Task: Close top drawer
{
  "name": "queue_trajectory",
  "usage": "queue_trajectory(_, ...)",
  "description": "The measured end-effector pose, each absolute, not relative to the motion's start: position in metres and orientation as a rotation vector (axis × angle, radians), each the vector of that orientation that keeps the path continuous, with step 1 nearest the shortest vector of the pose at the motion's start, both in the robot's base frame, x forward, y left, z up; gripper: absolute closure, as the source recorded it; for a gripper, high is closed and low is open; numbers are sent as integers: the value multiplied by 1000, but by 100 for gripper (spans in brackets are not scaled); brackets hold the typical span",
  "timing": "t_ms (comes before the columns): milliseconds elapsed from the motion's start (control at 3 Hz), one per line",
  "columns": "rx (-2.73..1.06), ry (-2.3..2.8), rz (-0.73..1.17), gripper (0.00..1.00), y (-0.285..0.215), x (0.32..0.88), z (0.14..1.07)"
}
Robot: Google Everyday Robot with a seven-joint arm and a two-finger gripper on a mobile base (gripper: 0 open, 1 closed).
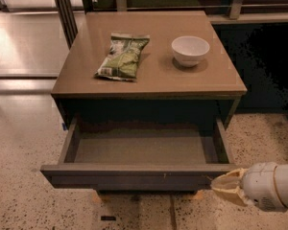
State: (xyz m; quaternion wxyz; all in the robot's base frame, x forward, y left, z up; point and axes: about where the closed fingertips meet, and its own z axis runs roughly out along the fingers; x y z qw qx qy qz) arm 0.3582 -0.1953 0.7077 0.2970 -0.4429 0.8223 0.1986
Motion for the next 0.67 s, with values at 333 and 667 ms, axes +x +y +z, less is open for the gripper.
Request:
queue_trajectory(333, -1059, 2226, 658, 100, -193, 346, 630)
queue_trajectory(667, -993, 2272, 703, 100, -194, 347, 576)
